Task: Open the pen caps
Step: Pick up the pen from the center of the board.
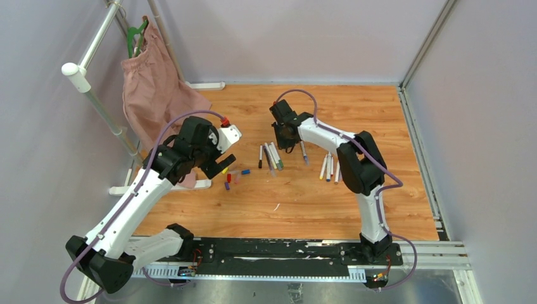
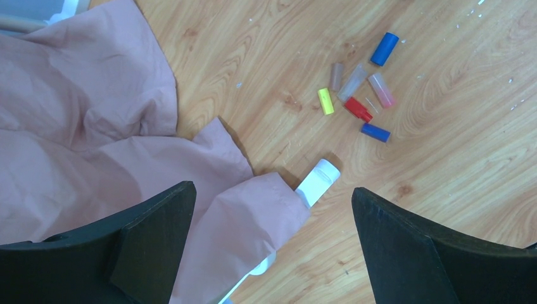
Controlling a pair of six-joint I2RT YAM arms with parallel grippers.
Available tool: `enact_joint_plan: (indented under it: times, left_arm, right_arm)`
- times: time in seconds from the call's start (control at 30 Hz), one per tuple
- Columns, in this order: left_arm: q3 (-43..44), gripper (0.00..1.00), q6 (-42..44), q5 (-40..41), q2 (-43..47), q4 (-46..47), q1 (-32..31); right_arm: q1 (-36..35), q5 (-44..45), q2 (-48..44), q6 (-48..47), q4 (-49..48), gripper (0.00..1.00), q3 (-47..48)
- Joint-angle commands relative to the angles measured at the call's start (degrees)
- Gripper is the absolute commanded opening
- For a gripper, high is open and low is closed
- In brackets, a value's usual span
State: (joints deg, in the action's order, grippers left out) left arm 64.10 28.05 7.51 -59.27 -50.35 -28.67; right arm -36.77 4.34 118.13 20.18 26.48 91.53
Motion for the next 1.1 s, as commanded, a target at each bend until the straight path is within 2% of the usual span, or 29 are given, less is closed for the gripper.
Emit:
enact_joint_plan:
  times: [0.0, 0.17, 0.33, 0.47, 0.73, 0.97, 1.07]
  left_arm:
    - [-1.62, 1.0, -0.14, -0.6, 0.81, -1.51, 0.28]
    - [-2.54, 1.0, 0.06, -1.47, 0.69, -1.42, 0.28]
    - [-3.02, 1.0, 0.16, -1.77, -0.07, -1.42, 0.28]
    - [-3.18, 1.0, 0.04, -1.88, -0.42, -1.42, 0.28]
    - [-3.16, 1.0, 0.03, -1.36, -0.22, -1.42, 0.28]
    - [-3.36, 1.0, -0.2, -1.94, -0.17, -1.42, 0.28]
    - [-3.29, 1.0, -0.55, -2.48, -0.56, -1.42, 0.28]
  right_arm:
    - [-1.15, -1.21, 2.3, -0.13, 3.63, 0.22, 3.98]
    - [-1.3, -1.53, 3.29, 0.3, 3.64, 0.24, 4.15]
    - [-1.81, -1.83, 3.55, 0.63, 3.54, 0.31, 3.51]
    - [-2.44, -1.33, 4.48, 0.39, 3.48, 0.31, 3.69]
    - [-2.5, 0.75, 6.51, 0.07, 3.75, 0.25, 3.84]
    - [-2.49, 2.22, 6.36, -0.18, 3.89, 0.15, 2.91]
    - [-2.6, 3.09, 7.43, -0.8, 4.93, 0.24, 3.88]
